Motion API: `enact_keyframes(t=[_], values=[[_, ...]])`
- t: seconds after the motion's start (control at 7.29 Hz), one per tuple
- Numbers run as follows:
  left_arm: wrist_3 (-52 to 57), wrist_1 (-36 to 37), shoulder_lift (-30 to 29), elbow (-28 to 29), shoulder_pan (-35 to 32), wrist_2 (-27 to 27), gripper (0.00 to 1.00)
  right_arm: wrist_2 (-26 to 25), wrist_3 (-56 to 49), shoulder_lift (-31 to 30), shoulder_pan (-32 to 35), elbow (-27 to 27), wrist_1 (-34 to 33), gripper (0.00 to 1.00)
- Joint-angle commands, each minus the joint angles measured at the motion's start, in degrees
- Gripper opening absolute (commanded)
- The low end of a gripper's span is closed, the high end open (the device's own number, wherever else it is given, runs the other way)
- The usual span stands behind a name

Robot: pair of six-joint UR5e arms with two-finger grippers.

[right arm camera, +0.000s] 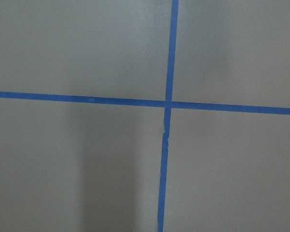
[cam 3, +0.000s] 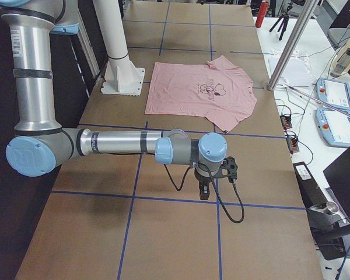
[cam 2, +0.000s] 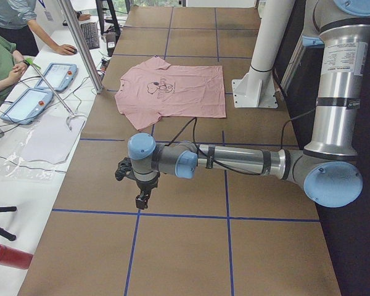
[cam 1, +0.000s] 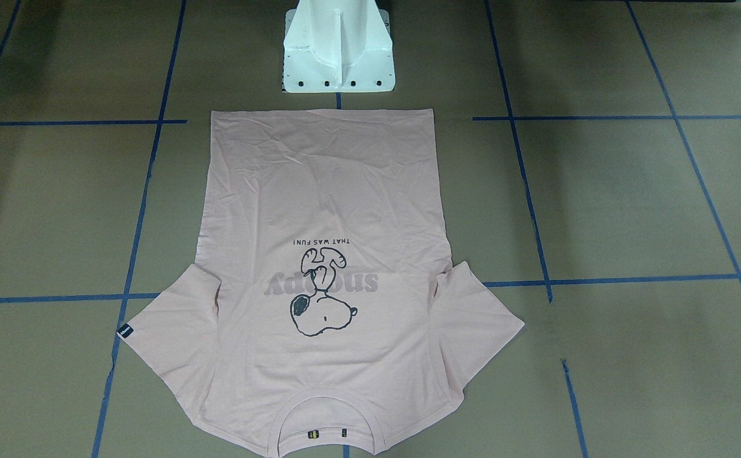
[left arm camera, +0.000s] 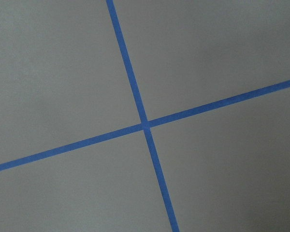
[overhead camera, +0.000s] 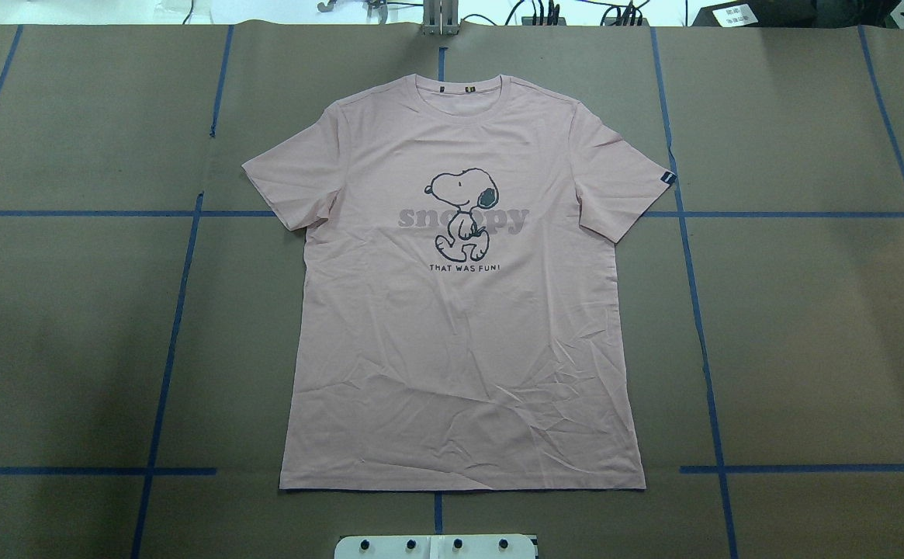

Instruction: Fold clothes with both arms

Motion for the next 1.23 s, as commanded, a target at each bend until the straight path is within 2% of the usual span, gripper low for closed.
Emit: enact_keyframes(t=[0.0,0.27,0.41,0.55,0.69,0.82,0.96,1.1], values=[[0.0,0.2,0.0,-0.6,0.0,0.0,1.0,-0.1,0.0,0.6,-0.1,0.3,0.1,1.0],[-0.5,0.0,-1.5,-1.1,0.1,0.1,1.0,-0.7,-0.1,3.5,-2.3,-0.5,0.1,1.0],[-0.6,0.2,-5.4,-1.1,0.1,0.1,1.0,-1.2,-0.1,6.3,-4.5,-0.8,1.5,1.0],[-0.4,-0.8,-7.3,-1.1,0.2,-0.3,1.0,-1.4,3.0,8.7,-7.8,-2.2,7.8,1.0],[-0.4,-3.2,-9.6,0.9,0.6,-0.4,1.0,-2.3,12.3,13.3,-11.9,-5.1,12.8,1.0],[-1.1,-6.6,-9.7,0.8,1.1,-0.4,1.0,-2.4,23.7,18.1,-16.4,-8.3,14.9,1.0],[-3.0,-7.1,-9.9,1.0,1.3,-0.4,1.0,-2.6,31.6,23.8,-20.7,-11.9,15.2,1.0],[-5.2,-9.6,-10.8,1.8,1.6,-0.4,1.0,-4.4,35.2,26.8,-24.1,-14.2,16.3,1.0]])
